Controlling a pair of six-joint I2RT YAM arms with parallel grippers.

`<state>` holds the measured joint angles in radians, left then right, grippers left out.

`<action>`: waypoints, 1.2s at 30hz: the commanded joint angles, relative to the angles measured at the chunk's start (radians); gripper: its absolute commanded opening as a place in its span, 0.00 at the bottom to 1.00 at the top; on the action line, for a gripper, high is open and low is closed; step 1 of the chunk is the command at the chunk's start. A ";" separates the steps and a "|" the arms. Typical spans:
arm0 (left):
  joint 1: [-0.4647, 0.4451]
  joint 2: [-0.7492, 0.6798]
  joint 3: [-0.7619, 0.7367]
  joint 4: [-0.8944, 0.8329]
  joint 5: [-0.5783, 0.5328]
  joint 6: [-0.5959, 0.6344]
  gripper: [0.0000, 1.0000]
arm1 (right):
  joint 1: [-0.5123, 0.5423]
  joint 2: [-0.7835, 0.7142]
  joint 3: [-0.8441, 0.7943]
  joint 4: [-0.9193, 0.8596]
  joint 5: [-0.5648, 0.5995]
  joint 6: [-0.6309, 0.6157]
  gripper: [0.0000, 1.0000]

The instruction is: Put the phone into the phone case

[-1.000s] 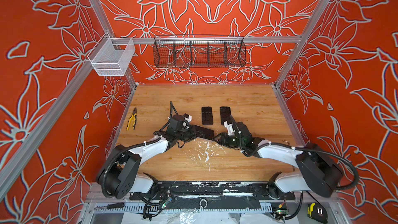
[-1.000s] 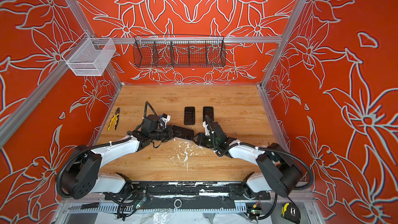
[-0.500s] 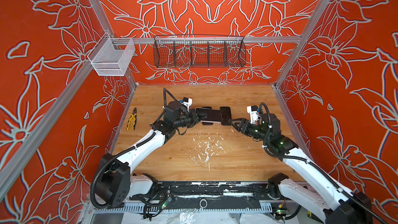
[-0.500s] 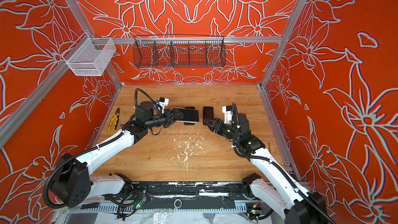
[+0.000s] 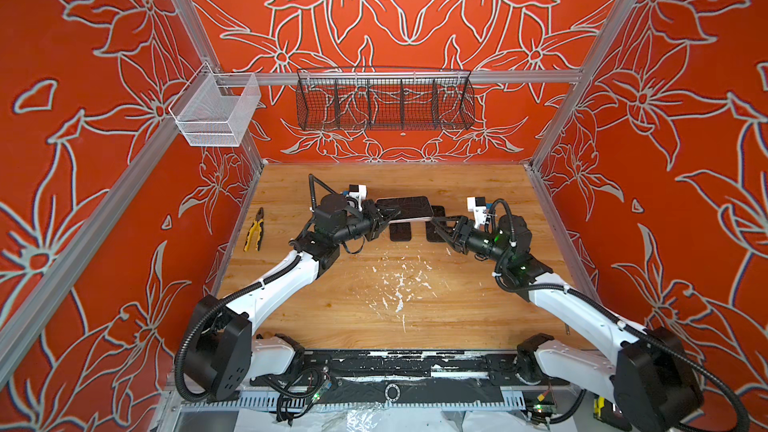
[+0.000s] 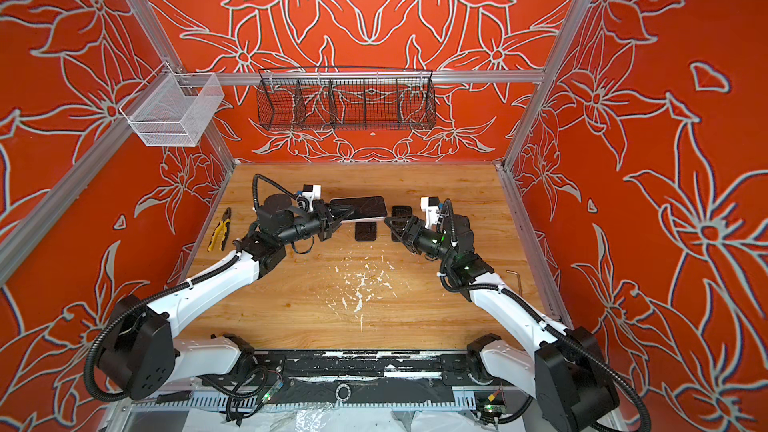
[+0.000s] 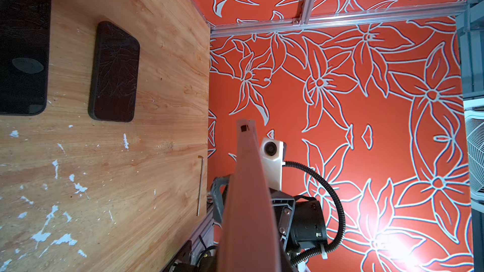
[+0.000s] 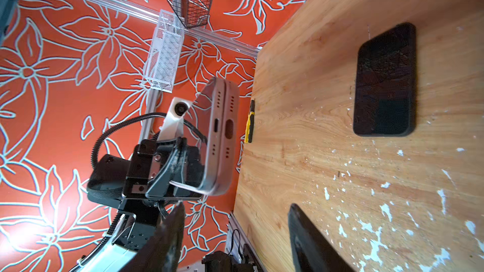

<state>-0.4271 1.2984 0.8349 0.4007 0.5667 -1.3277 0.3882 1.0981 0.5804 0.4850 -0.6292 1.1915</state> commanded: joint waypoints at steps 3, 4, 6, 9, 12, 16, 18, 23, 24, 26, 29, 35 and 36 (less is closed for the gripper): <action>-0.012 -0.015 0.034 0.105 -0.005 -0.022 0.00 | 0.009 0.006 0.007 0.111 0.009 0.090 0.61; -0.014 -0.013 0.034 0.111 -0.009 -0.024 0.00 | 0.010 0.019 0.003 0.136 0.011 0.109 0.61; -0.019 -0.011 0.034 0.123 -0.013 -0.024 0.00 | 0.013 0.045 -0.009 0.206 0.016 0.155 0.61; -0.025 -0.007 0.033 0.138 -0.021 -0.021 0.00 | 0.016 0.098 -0.029 0.323 0.023 0.229 0.57; -0.034 -0.004 0.033 0.141 -0.027 -0.013 0.00 | 0.024 0.151 -0.041 0.433 0.032 0.292 0.49; -0.039 -0.003 0.030 0.143 -0.037 -0.005 0.00 | 0.031 0.198 -0.062 0.537 0.050 0.351 0.35; -0.041 -0.003 0.029 0.148 -0.039 0.000 0.00 | 0.031 0.204 -0.074 0.557 0.064 0.363 0.29; -0.042 -0.004 0.029 0.144 -0.041 0.010 0.00 | 0.030 0.210 -0.077 0.558 0.073 0.365 0.22; -0.042 -0.004 0.029 0.142 -0.041 0.011 0.00 | 0.031 0.214 -0.076 0.559 0.074 0.367 0.21; -0.042 -0.006 0.028 0.140 -0.041 0.014 0.00 | 0.030 0.220 -0.073 0.561 0.074 0.368 0.18; -0.042 -0.007 0.029 0.141 -0.041 0.018 0.00 | 0.030 0.229 -0.075 0.567 0.073 0.369 0.15; -0.042 -0.003 0.036 0.155 -0.024 0.026 0.00 | 0.030 0.240 -0.085 0.567 0.070 0.363 0.00; -0.043 -0.002 0.039 0.152 -0.018 0.030 0.00 | 0.031 0.241 -0.085 0.563 0.068 0.360 0.00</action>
<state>-0.4603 1.3071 0.8349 0.4496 0.5056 -1.3003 0.4141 1.3220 0.5182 1.0496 -0.5652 1.5738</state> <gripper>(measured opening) 0.106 0.129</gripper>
